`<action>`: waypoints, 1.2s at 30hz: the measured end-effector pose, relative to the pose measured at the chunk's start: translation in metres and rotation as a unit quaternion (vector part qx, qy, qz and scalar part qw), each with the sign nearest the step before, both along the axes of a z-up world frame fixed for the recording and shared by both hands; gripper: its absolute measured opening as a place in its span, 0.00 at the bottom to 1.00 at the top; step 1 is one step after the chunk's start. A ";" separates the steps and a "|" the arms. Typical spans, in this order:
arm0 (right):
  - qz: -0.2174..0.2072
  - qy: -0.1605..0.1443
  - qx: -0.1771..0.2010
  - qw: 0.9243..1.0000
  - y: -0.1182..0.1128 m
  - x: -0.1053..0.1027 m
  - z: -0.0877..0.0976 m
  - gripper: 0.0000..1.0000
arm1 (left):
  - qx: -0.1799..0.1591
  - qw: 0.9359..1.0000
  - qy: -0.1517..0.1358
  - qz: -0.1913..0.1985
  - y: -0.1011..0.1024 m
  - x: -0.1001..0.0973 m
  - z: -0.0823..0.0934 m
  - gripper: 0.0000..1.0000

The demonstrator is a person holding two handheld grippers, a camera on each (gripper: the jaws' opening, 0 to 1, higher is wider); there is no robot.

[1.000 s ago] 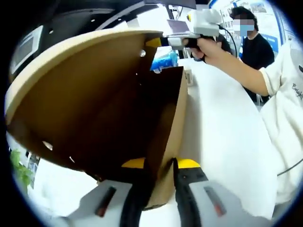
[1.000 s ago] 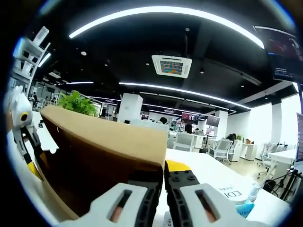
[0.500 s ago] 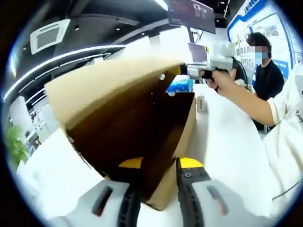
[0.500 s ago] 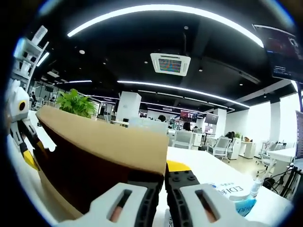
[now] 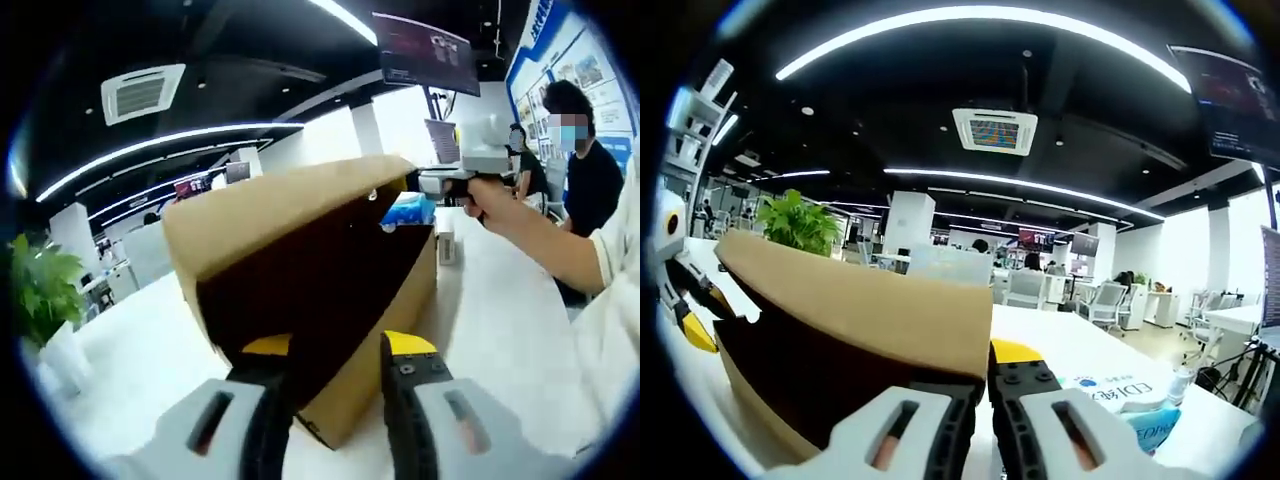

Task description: Operate the shoe box by opening the lid, removing the specified soft item, and placing it in the target area until the item is outside and the box remains undamaged.

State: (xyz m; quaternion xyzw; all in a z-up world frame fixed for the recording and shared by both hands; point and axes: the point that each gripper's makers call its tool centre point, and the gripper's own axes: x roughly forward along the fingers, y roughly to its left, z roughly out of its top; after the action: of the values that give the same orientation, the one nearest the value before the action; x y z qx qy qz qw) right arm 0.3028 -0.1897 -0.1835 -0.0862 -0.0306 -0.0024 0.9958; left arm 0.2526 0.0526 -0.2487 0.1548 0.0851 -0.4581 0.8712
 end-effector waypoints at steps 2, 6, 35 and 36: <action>-0.004 -0.004 -0.010 1.000 0.001 -0.002 -0.001 0.00 | -0.023 1.000 -0.005 0.016 0.005 -0.004 0.008 0.34; -0.006 -0.007 -0.012 1.000 0.000 -0.003 -0.001 0.00 | -0.072 0.996 0.021 0.041 0.015 -0.005 0.022 0.42; -0.009 -0.012 -0.022 1.000 0.000 -0.007 -0.005 0.01 | -0.161 0.984 0.027 0.069 0.038 -0.015 0.050 0.72; -0.008 -0.012 -0.019 1.000 0.000 -0.007 -0.005 0.01 | -0.161 0.984 0.027 0.071 0.037 -0.016 0.051 0.69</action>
State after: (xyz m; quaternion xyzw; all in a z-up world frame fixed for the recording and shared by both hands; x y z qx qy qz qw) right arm 0.2962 -0.1900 -0.1881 -0.1056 -0.0415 -0.0111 0.9935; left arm 0.2364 0.0898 -0.1981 -0.0061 0.0443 -0.4071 0.9123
